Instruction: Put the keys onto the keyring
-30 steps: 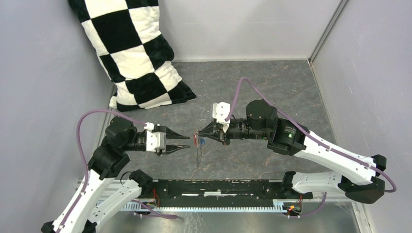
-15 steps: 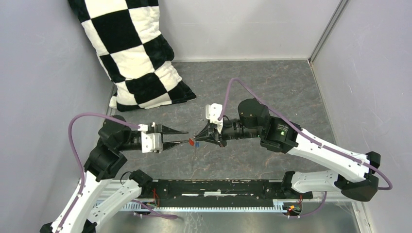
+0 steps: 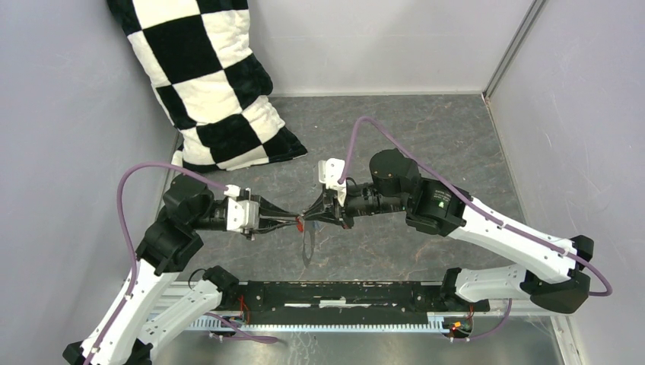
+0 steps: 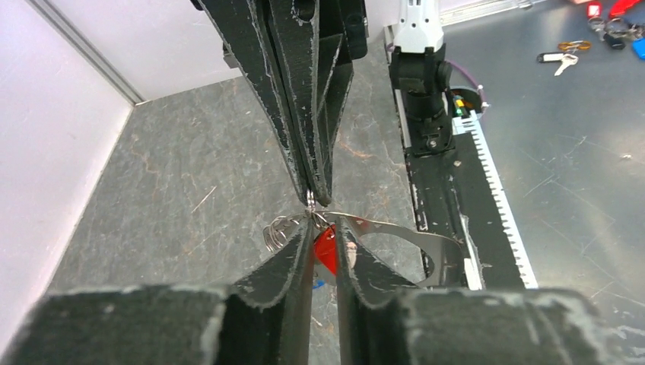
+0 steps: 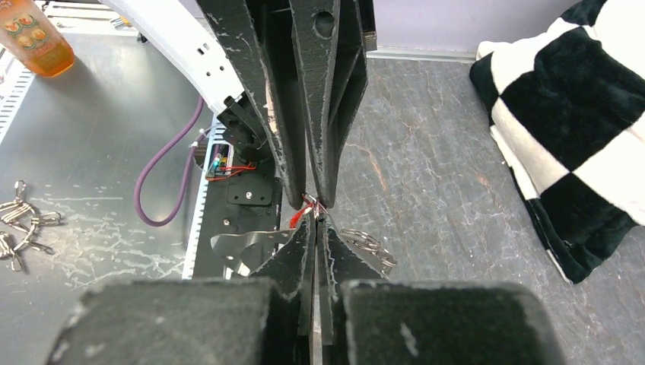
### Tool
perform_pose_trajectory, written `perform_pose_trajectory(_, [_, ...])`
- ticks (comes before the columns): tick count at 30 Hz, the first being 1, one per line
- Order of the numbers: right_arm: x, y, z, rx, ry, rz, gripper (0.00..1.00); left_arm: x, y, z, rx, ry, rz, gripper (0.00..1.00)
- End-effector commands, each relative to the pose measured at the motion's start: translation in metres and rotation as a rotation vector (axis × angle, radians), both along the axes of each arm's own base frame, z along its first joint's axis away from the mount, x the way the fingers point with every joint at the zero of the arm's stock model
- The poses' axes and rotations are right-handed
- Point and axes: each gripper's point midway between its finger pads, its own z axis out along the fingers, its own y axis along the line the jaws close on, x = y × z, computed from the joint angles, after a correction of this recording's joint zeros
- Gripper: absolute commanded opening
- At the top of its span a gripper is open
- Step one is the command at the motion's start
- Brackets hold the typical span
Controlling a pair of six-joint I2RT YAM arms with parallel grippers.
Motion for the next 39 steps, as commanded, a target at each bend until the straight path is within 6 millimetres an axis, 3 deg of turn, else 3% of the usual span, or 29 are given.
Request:
perform_pose_trajectory(1, [-0.003,0.004,0.03,0.064,-0.008,0.024,0.0,0.008,0.003,0.004,0.002,-0.079,0.043,0.16])
perform_pose_trajectory(9, [-0.002,0.002,0.03,0.067,0.01,0.034,0.0,0.002,0.007,0.001,-0.009,-0.155,0.031,0.06])
perform_pose_trajectory(19, [-0.004,0.005,0.034,0.126,0.102,0.064,0.01,-0.003,0.007,0.0,-0.014,-0.191,-0.001,0.04])
perform_pose_trajectory(26, [-0.011,0.01,0.034,0.252,0.228,0.066,0.01,-0.008,0.007,-0.004,-0.015,-0.199,-0.029,0.04])
perform_pose_trajectory(39, [-0.001,-0.015,0.053,0.575,0.289,-0.055,0.01,-0.015,0.009,-0.01,-0.003,-0.192,-0.049,0.1])
